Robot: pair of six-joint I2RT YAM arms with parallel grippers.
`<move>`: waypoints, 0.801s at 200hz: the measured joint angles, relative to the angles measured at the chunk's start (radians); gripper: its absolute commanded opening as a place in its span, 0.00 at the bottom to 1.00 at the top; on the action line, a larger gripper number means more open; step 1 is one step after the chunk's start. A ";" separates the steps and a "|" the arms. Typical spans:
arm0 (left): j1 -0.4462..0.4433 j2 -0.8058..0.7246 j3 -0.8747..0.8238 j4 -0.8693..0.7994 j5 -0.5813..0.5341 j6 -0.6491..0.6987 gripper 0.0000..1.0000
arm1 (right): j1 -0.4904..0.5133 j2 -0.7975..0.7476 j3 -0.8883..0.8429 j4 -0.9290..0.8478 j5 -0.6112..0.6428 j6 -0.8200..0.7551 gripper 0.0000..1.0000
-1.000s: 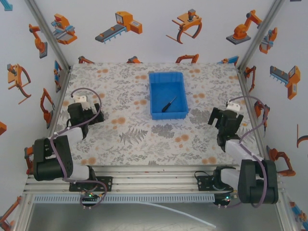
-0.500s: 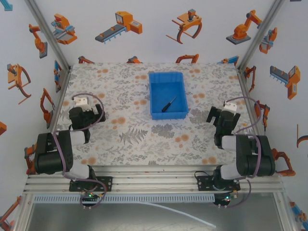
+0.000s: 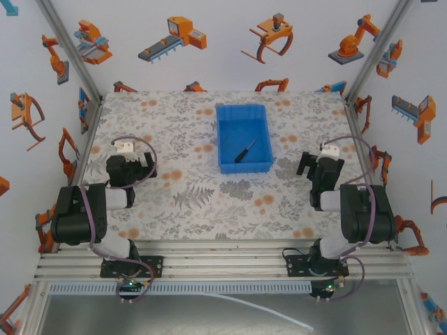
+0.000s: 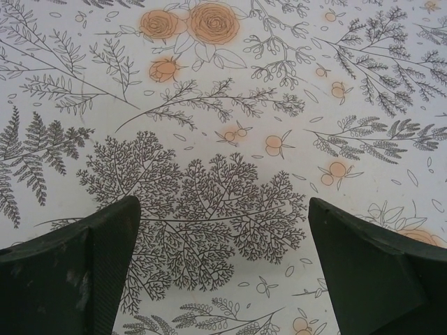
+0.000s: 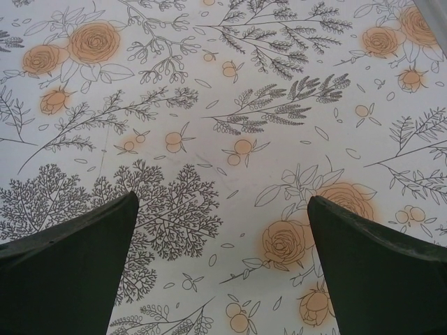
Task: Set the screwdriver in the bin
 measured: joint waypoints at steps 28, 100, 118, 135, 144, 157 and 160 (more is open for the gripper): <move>-0.002 0.000 0.000 -0.006 -0.016 0.005 0.97 | 0.000 0.000 0.000 -0.001 -0.010 -0.005 0.99; -0.002 0.000 0.000 -0.007 -0.024 0.005 0.97 | 0.000 0.000 0.010 -0.017 -0.063 -0.023 0.99; -0.002 0.000 0.000 -0.007 -0.024 0.006 0.97 | 0.000 0.000 0.010 -0.017 -0.063 -0.023 0.99; -0.002 0.000 0.000 -0.007 -0.026 0.005 0.97 | 0.000 0.000 0.010 -0.018 -0.063 -0.026 0.99; -0.002 0.000 0.000 -0.007 -0.026 0.005 0.97 | 0.000 0.000 0.010 -0.018 -0.063 -0.026 0.99; -0.002 0.000 0.000 -0.007 -0.026 0.005 0.97 | 0.000 0.000 0.010 -0.018 -0.063 -0.026 0.99; -0.002 0.000 0.000 -0.007 -0.026 0.005 0.97 | 0.000 0.000 0.010 -0.018 -0.063 -0.026 0.99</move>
